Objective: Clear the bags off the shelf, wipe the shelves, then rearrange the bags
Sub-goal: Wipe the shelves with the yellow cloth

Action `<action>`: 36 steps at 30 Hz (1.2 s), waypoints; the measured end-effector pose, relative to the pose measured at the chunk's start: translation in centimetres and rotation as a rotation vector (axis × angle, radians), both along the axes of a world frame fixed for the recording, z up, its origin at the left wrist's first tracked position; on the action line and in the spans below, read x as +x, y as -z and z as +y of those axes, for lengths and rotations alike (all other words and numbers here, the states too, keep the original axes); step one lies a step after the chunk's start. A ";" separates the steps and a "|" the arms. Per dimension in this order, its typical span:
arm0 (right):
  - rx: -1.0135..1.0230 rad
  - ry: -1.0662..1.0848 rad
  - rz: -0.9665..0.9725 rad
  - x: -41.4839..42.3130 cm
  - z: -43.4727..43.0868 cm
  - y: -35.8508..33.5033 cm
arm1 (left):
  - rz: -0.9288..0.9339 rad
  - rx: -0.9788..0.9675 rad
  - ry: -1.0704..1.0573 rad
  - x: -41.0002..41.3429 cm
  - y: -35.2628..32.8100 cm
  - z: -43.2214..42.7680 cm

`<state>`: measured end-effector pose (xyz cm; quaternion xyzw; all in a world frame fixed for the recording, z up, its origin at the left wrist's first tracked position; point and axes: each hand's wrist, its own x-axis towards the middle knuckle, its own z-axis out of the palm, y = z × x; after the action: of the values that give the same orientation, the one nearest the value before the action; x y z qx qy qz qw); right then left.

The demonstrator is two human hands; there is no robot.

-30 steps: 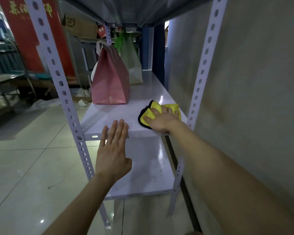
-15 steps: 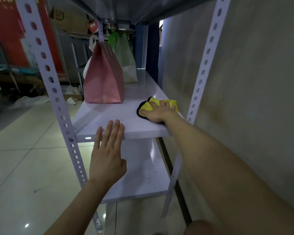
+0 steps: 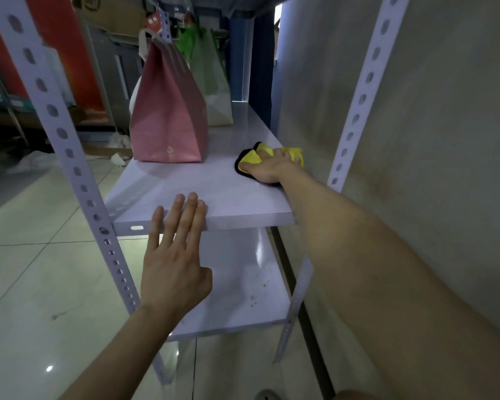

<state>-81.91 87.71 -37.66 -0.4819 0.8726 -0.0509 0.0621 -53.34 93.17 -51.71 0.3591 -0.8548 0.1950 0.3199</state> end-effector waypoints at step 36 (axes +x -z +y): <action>-0.138 -0.694 -0.044 18.1 4.8 1.1 | 0.750 0.894 -0.003 11.9 4.9 -1.2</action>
<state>-63.79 92.52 -38.80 -0.7513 0.6500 -0.0962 0.0616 -41.43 92.02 -56.60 0.5047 -0.6822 -0.3245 0.4178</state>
